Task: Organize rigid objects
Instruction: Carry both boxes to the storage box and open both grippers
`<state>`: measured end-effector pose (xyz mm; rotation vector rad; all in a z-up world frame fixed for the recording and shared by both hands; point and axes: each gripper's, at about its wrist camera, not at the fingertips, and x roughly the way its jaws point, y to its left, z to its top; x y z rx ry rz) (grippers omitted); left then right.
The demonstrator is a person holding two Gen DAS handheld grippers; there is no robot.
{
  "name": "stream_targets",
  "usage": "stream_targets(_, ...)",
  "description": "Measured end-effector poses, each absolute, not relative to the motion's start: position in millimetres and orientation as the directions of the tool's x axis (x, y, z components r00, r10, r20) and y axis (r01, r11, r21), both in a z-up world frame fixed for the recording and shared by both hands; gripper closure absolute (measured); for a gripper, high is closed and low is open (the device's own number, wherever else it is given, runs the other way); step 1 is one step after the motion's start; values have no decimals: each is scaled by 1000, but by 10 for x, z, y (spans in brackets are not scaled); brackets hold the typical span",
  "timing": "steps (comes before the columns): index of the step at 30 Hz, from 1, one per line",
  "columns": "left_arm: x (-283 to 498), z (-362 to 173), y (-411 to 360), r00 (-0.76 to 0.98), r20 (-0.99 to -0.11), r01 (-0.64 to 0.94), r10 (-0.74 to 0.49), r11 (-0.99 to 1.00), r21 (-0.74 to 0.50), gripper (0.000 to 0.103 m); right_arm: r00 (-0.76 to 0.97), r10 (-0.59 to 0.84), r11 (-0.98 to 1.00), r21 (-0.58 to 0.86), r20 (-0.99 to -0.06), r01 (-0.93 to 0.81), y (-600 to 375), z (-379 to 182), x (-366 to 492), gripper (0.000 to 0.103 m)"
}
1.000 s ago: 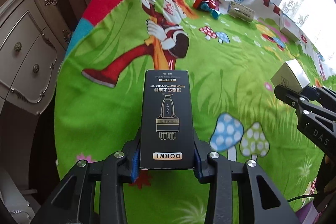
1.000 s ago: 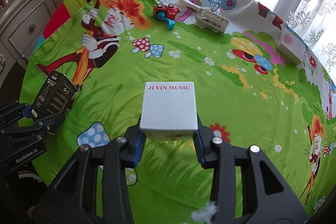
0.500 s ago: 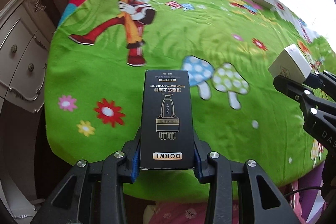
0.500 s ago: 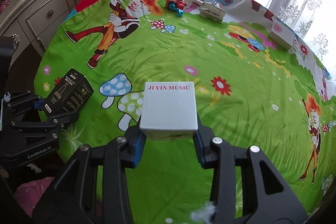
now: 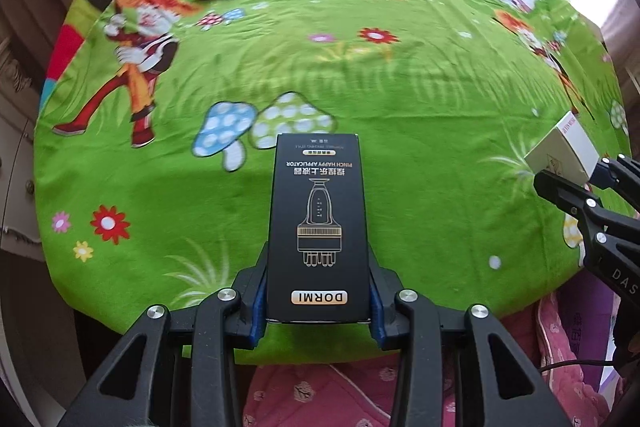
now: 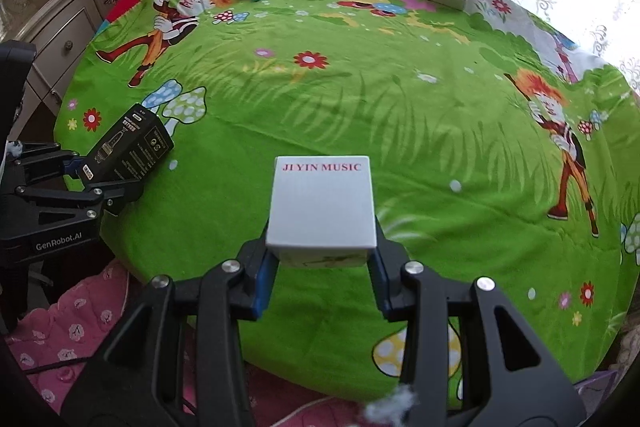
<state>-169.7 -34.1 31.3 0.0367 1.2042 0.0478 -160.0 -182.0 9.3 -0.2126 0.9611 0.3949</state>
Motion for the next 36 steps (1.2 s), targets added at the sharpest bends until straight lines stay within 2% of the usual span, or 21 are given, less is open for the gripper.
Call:
stream_targets(14, -1616, 454, -1546, 377, -926, 303, -8, 946, 116, 63, 581, 130, 981, 18, -803, -195, -2997, 233, -1988, 59)
stream_targets(29, -1840, 450, -2910, 299, -947, 625, -114, 774, 104, 63, 580, 12, 997, 53, -814, 55, -4112, 133, -2626, 58)
stream_targets(36, -2011, 381, -3449, 219, -965, 737, -145, 672, 67, 63, 540, -74, 987, 17, -838, 161, -4515, 44, -2927, 58)
